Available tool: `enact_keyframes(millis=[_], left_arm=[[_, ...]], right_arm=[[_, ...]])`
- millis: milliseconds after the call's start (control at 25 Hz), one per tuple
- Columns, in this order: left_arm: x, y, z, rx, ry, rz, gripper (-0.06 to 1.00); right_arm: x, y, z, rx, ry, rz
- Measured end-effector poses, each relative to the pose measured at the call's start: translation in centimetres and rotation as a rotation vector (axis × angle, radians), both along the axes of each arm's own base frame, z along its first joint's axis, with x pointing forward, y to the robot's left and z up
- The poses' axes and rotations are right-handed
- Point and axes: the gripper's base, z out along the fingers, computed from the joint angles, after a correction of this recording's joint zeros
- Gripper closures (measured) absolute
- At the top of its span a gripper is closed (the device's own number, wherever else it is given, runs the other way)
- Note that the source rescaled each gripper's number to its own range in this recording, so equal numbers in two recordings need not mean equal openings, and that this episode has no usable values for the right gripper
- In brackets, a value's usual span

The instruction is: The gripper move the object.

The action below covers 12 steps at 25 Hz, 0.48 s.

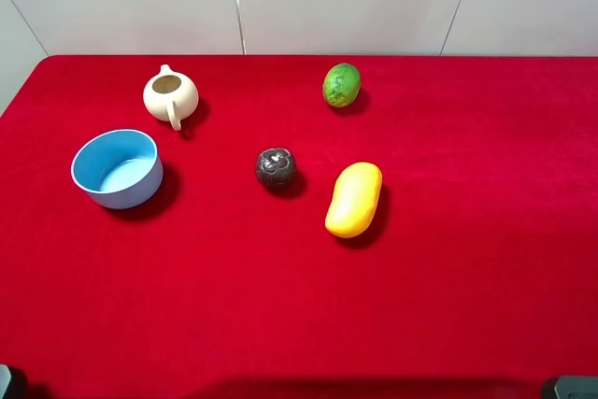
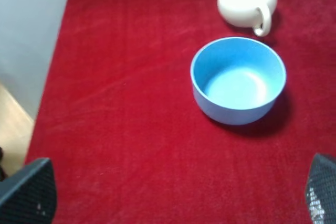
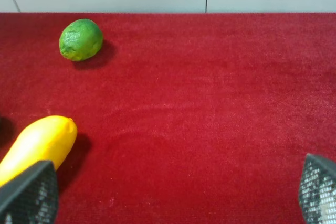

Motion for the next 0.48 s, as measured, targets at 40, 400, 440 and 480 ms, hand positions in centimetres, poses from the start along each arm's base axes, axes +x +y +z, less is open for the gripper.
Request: enact_keyframes(millis=[40,400,440,480], left_arm=[[0.04,-0.03,-0.10,-0.001,0.004,-0.003,-0.02],[0.09,-0.26,-0.17,-0.001,0.004,-0.033,-0.05],[0.09,-0.27,-0.18,-0.002,0.005,-0.034,-0.05],[0.10,-0.27,-0.20,-0.002,0.006,-0.034,-0.05]], right_arm=[[0.00,0.00,0.00,0.000,0.000,0.000],[0.00,0.00,0.00,0.000,0.000,0.000],[0.00,0.00,0.00,0.000,0.000,0.000],[0.00,0.00,0.00,0.000,0.000,0.000]])
